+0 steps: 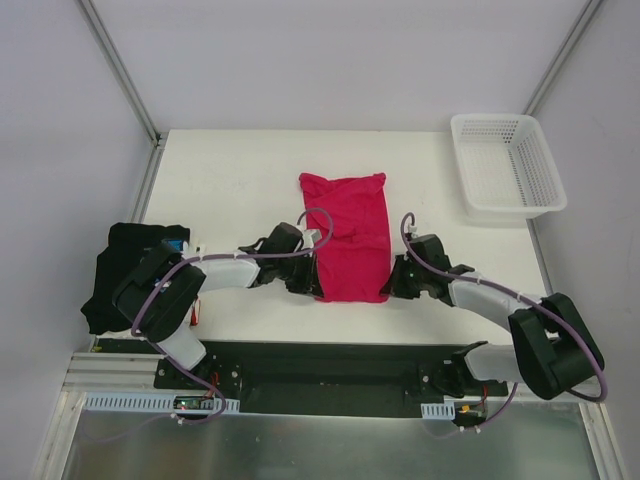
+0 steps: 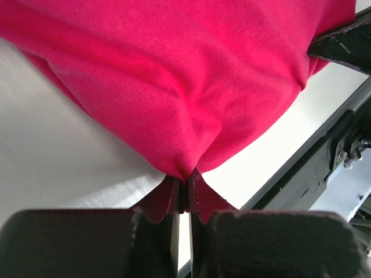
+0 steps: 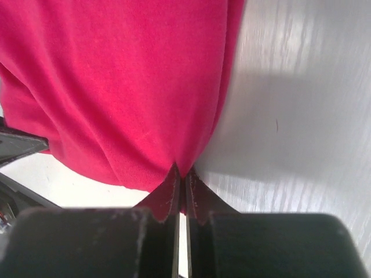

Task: Fold and stack the t-shirts
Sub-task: Grab one side of the 2/3 rectangular tshirt with both arms, then fold the long partially folded tshirt into a neat square

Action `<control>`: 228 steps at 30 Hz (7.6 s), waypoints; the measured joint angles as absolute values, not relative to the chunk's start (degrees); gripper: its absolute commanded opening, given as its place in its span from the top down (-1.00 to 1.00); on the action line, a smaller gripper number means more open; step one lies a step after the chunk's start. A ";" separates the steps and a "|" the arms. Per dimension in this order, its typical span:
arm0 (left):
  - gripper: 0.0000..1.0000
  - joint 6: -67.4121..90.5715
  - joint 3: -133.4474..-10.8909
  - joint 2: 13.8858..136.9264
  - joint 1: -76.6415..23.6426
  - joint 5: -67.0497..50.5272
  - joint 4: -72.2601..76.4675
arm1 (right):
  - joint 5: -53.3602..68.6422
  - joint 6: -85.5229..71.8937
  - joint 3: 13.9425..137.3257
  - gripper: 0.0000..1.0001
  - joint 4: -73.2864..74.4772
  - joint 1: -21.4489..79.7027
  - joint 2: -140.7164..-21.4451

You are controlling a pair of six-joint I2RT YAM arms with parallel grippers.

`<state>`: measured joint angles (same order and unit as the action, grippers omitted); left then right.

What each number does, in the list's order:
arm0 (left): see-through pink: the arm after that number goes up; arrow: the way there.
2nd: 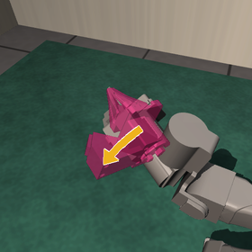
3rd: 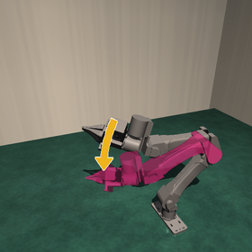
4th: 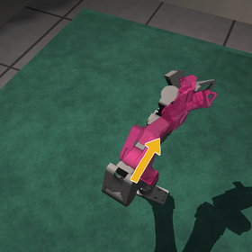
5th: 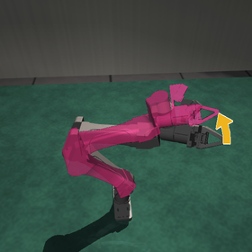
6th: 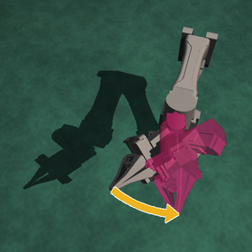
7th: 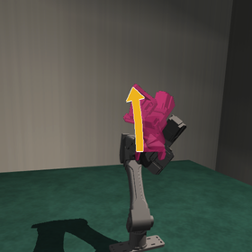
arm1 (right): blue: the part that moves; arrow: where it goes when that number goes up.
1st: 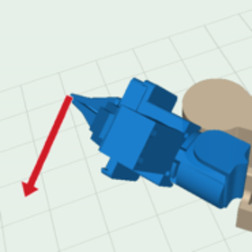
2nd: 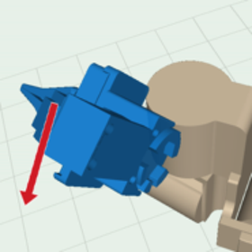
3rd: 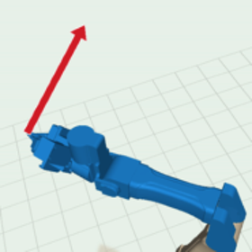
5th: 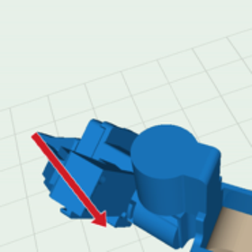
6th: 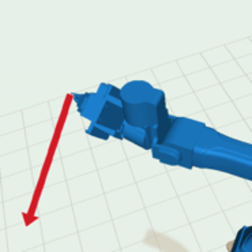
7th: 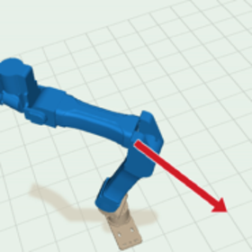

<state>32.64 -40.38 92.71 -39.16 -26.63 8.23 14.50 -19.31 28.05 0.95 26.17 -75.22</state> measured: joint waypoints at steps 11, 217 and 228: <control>1.00 33.28 -34.11 83.00 -39.81 -28.10 5.13 | 15.31 -19.79 22.33 0.99 9.98 30.55 -61.63; -0.67 28.16 -70.35 114.67 -28.99 -24.01 19.16 | 17.93 -16.10 72.16 0.72 0.62 16.34 -110.72; -0.67 29.12 -70.41 115.72 -27.44 -26.00 19.00 | 21.58 -19.51 76.31 0.71 -0.27 11.46 -117.93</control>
